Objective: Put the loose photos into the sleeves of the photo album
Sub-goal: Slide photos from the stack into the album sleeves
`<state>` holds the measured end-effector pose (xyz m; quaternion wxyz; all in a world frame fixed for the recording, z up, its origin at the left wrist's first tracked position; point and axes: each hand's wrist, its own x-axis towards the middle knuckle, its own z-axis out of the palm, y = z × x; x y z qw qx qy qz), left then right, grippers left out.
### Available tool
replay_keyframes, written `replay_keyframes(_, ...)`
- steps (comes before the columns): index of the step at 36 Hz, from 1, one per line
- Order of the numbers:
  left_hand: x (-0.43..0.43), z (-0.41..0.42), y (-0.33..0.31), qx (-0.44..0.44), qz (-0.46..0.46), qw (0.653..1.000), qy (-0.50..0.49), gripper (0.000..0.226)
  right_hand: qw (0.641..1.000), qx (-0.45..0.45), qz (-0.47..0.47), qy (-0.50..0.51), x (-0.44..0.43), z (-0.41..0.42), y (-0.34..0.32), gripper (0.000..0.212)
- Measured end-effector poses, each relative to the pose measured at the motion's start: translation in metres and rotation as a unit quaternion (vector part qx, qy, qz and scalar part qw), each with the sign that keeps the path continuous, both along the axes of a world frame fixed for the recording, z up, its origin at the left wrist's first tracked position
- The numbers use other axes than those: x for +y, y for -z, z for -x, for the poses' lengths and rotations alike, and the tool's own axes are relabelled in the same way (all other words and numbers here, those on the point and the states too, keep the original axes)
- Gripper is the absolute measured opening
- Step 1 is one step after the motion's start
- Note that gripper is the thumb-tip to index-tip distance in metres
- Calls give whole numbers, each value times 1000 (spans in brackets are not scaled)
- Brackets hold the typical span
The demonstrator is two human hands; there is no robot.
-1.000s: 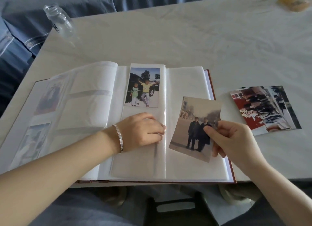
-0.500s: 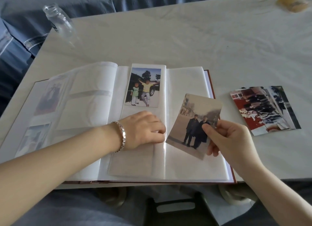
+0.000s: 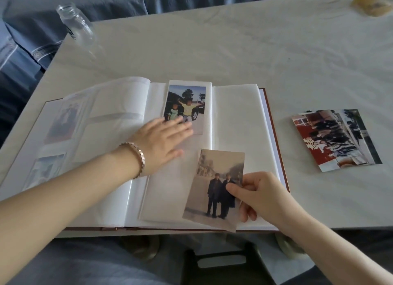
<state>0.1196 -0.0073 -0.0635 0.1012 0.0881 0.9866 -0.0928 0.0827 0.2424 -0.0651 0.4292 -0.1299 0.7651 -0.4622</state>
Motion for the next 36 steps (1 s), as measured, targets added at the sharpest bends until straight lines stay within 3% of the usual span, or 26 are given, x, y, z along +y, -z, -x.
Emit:
replay_keyframes(3, -16, 4, -2, -68, 29, 994, -76, 47, 1000, -8, -13, -23, -2, 4, -1, 17)
replay_keyframes(6, -30, 4, -5, -54, -22, 995, -84, 47, 998, -21, -23, -47, -8, 8, -2, 16)
replay_keyframes(10, -42, 1, -2, -3, -144, 986, -80, 73, 998, -18, -9, -64, -24, 5, -2, 15)
replay_keyframes(12, -44, -1, 1, 32, -170, 982, -70, 71, 998, -5, -5, -69, -32, 0, -1, 17)
replay_keyframes(19, -39, -6, 4, 83, -161, 982, -59, 55, 1000, -15, 11, 6, -39, -1, -5, 13)
replay_keyframes(32, -41, -6, 6, 104, -139, 984, -42, 46, 992, -121, 13, -24, -56, -3, -16, 16)
replay_keyframes(36, -40, -7, 5, 103, -138, 984, -47, 47, 998, -63, 1, 17, -52, -5, -13, 20)
